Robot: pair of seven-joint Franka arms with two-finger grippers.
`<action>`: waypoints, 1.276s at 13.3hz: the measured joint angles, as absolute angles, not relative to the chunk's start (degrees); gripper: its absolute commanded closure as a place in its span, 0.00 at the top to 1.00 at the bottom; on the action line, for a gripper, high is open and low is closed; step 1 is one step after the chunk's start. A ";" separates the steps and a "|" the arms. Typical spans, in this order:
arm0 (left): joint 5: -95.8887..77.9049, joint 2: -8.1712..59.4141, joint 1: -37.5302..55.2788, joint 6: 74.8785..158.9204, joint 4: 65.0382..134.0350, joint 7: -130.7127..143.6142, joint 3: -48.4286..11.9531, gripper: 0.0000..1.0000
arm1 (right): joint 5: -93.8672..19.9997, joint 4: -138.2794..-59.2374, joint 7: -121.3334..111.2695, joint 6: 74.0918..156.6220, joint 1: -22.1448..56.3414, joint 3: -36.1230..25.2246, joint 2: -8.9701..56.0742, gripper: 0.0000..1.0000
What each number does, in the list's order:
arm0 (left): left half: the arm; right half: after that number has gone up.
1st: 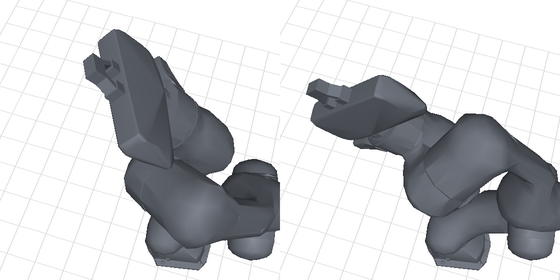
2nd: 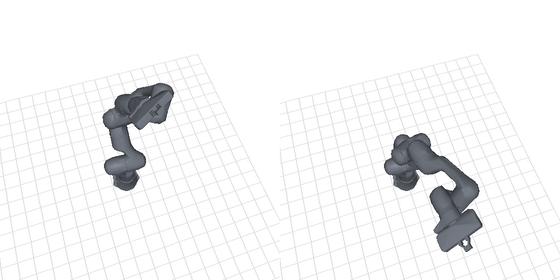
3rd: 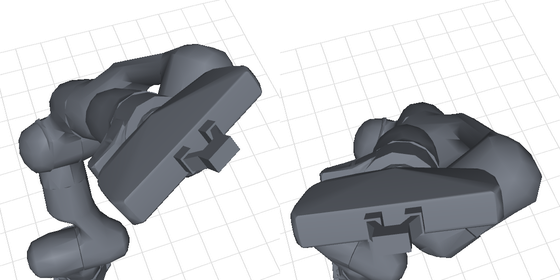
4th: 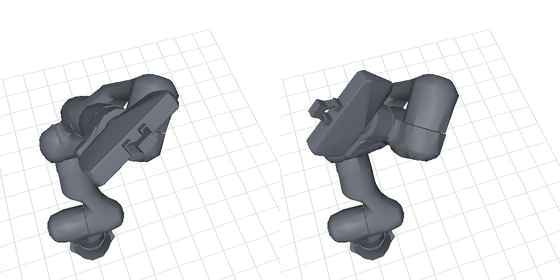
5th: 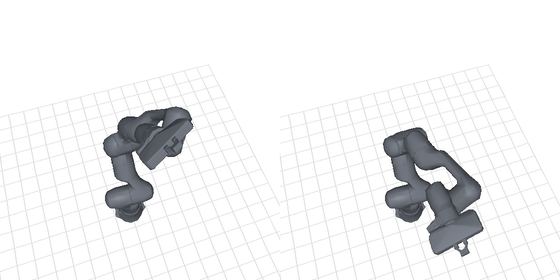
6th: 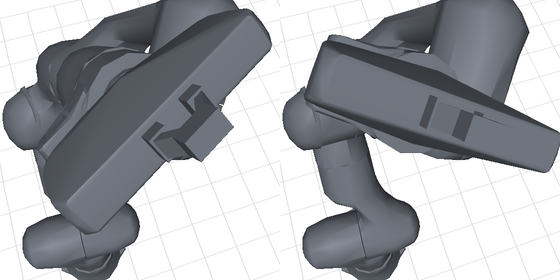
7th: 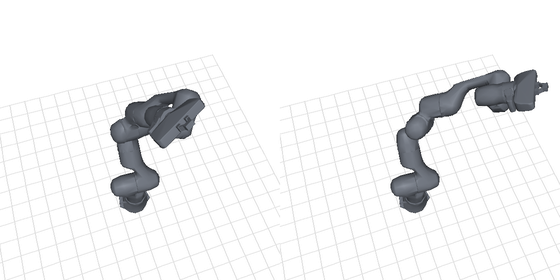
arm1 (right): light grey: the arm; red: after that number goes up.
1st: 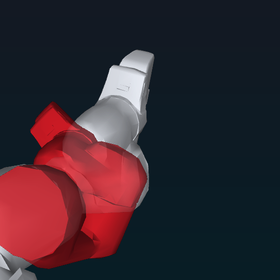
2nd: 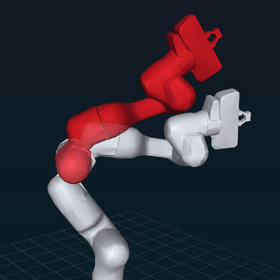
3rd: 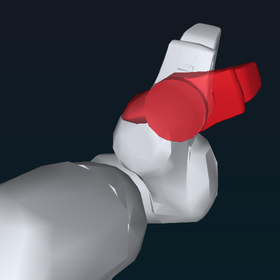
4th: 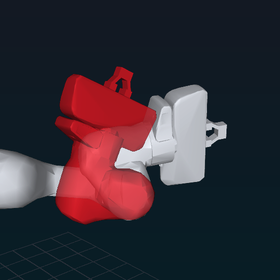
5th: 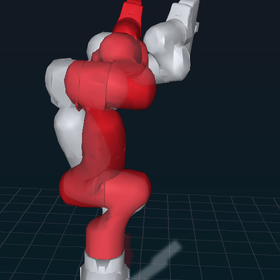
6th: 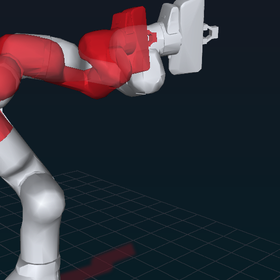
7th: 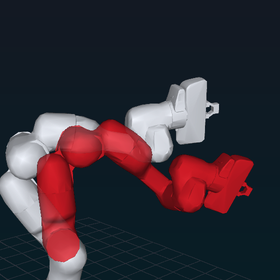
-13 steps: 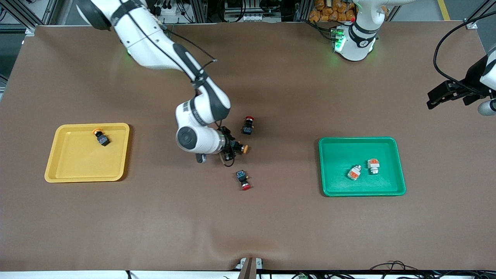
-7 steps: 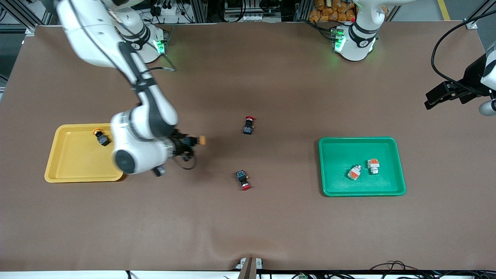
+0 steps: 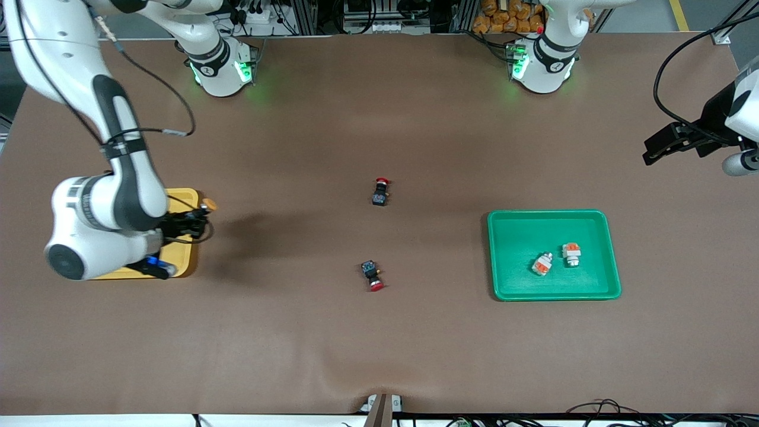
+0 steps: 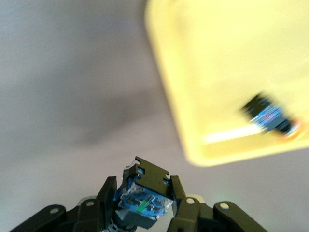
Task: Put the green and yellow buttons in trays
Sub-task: 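Carry the yellow button to the yellow tray with the right gripper, then release the yellow button in the yellow tray and lift the right gripper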
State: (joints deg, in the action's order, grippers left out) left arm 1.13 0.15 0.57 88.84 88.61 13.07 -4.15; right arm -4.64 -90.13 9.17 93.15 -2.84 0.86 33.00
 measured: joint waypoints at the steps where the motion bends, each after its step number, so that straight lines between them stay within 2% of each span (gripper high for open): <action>1: 1.13 0.15 0.58 88.81 88.61 13.19 -4.31 1.00 | -3.68 -90.35 3.40 94.77 -4.88 0.86 33.15 0.00; 3: 1.13 0.15 0.58 88.76 88.61 13.24 -4.35 1.00 | -3.28 -90.74 -7.77 99.19 -7.76 0.88 33.45 0.00; 7: 1.13 0.15 0.58 88.73 88.62 13.25 -4.35 1.00 | -3.21 -92.19 -23.77 109.83 -8.40 1.06 35.83 0.00; 11: 1.13 0.15 0.58 88.73 88.62 13.25 -4.35 1.00 | -3.14 -94.18 -28.84 114.28 -8.82 1.05 38.26 0.00; 12: 1.13 0.15 0.58 88.73 88.62 13.25 -4.35 1.00 | -3.10 -94.50 -29.16 114.54 -8.93 1.05 38.47 0.10; 13: 1.13 0.15 0.58 88.73 88.62 13.25 -4.35 1.00 | -3.06 -94.69 -30.22 114.55 -9.15 1.05 38.60 0.65; 14: 1.13 0.15 0.58 88.73 88.62 13.25 -4.35 1.00 | -3.06 -94.93 -31.65 114.55 -9.47 1.05 38.74 1.00; 17: 1.13 0.15 0.58 88.73 88.62 13.25 -4.35 1.00 | -3.05 -95.57 -33.17 114.55 -10.00 1.06 39.18 1.00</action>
State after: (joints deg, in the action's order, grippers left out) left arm 1.13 0.15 0.58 88.73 88.62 13.25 -4.35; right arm -3.05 -95.57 -33.17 114.55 -10.00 1.06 39.18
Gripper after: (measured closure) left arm 0.000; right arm 0.242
